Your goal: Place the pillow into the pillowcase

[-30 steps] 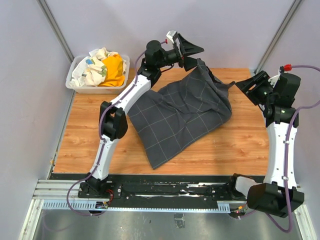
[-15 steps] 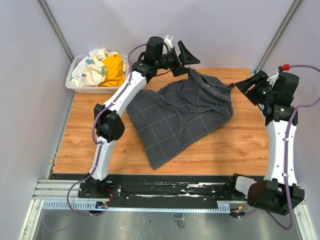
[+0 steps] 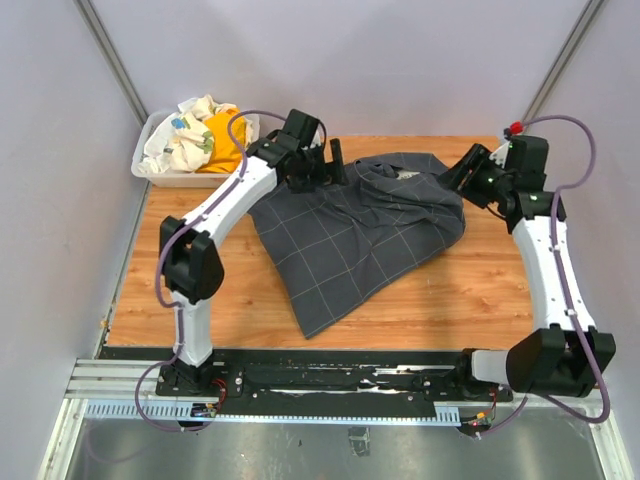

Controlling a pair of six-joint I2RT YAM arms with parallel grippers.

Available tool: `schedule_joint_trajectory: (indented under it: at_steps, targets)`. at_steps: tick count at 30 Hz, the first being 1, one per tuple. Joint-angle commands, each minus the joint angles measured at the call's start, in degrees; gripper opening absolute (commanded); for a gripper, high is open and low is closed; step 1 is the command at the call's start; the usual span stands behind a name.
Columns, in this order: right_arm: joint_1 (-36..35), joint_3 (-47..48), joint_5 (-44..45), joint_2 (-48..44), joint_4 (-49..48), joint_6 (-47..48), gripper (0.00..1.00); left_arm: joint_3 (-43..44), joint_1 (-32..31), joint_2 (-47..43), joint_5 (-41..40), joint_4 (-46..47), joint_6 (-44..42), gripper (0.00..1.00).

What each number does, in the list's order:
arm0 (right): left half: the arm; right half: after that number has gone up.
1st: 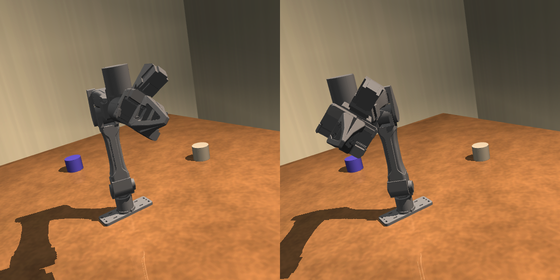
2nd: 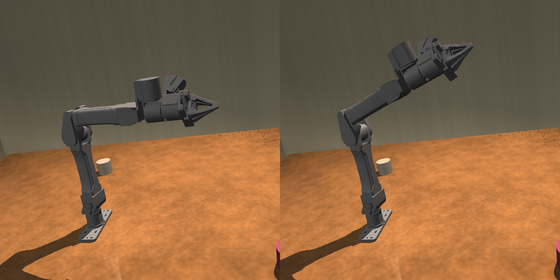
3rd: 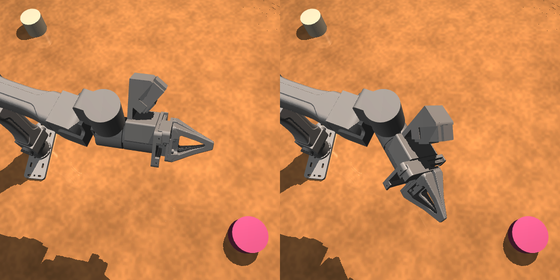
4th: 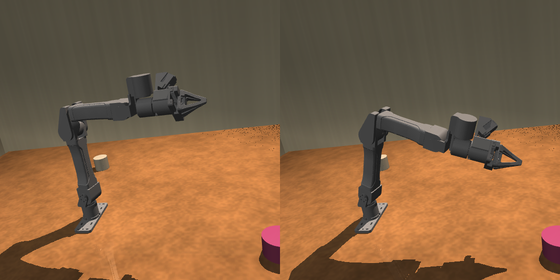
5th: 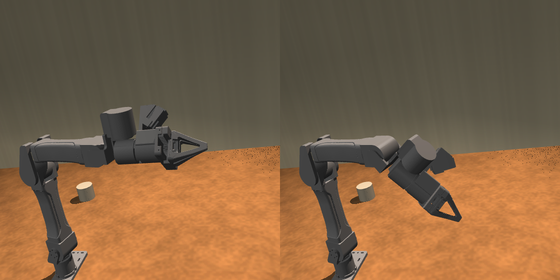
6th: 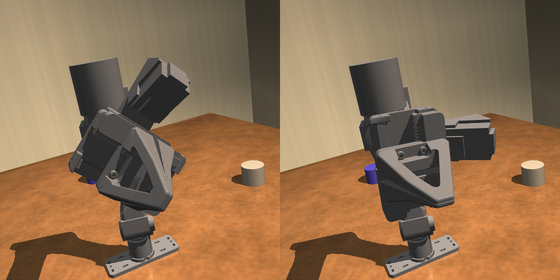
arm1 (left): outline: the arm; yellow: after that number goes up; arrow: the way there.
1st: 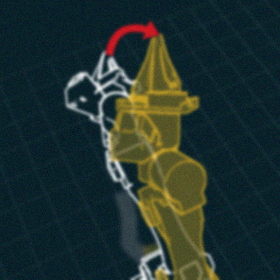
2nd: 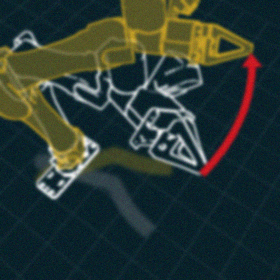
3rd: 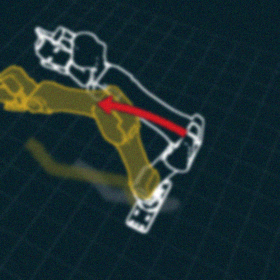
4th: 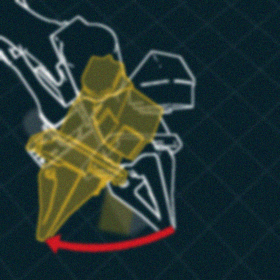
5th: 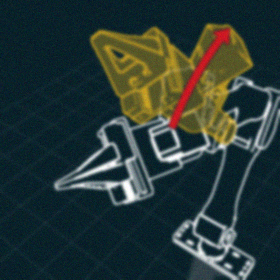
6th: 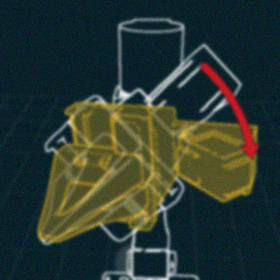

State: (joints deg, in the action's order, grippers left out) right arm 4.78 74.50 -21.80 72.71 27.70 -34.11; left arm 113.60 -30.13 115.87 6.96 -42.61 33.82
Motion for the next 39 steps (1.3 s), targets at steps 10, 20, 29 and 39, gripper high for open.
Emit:
schedule_joint_trajectory:
  at_steps: [10,20,29,39]
  targets:
    - [-20.08,15.06,19.14,16.71,10.03,21.43,0.62,-48.25,1.76,-35.73,-6.99,14.85,11.19,0.99]
    - [-22.89,24.16,29.39,32.17,15.56,25.02,0.68,-67.48,5.42,-41.64,-2.05,27.64,19.96,0.99]
    - [-23.06,27.62,31.23,40.49,16.59,24.18,0.70,-76.54,8.82,-37.17,7.09,49.36,27.86,0.99]
    - [-23.10,23.81,23.65,45.57,15.59,23.34,0.49,-79.29,11.26,-32.41,9.92,62.96,31.30,0.34]
